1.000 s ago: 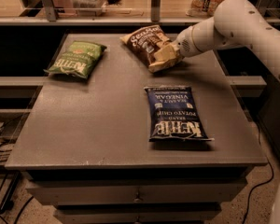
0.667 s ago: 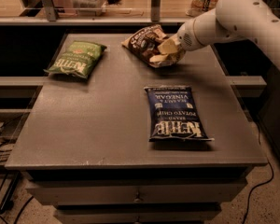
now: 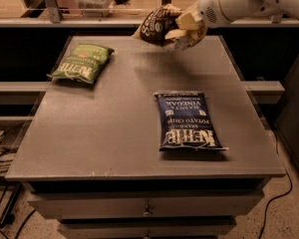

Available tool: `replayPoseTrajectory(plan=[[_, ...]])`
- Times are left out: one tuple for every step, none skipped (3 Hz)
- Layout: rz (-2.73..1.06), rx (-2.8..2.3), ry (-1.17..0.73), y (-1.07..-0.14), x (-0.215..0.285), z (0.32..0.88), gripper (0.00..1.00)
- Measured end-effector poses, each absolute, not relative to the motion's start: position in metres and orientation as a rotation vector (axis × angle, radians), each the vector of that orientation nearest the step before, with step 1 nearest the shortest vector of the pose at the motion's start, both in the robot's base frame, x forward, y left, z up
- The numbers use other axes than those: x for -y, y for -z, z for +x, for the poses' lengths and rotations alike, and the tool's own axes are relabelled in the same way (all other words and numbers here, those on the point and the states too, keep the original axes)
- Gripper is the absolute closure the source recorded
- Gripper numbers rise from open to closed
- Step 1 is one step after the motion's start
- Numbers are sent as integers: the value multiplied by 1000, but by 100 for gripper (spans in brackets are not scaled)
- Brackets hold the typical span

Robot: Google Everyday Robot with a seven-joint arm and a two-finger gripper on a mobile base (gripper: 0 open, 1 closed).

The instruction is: Pick brown chip bag

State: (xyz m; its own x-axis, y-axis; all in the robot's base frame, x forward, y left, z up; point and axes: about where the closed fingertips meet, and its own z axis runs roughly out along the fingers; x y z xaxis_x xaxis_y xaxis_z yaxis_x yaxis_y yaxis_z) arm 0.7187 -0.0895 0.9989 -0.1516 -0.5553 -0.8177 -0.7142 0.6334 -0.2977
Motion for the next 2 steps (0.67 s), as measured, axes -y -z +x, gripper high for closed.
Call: replayPoseTrajectory(plan=[[-1061, -1675, -67, -1067, 93, 698, 100], [-1062, -1675, -68, -1066, 93, 698, 100]])
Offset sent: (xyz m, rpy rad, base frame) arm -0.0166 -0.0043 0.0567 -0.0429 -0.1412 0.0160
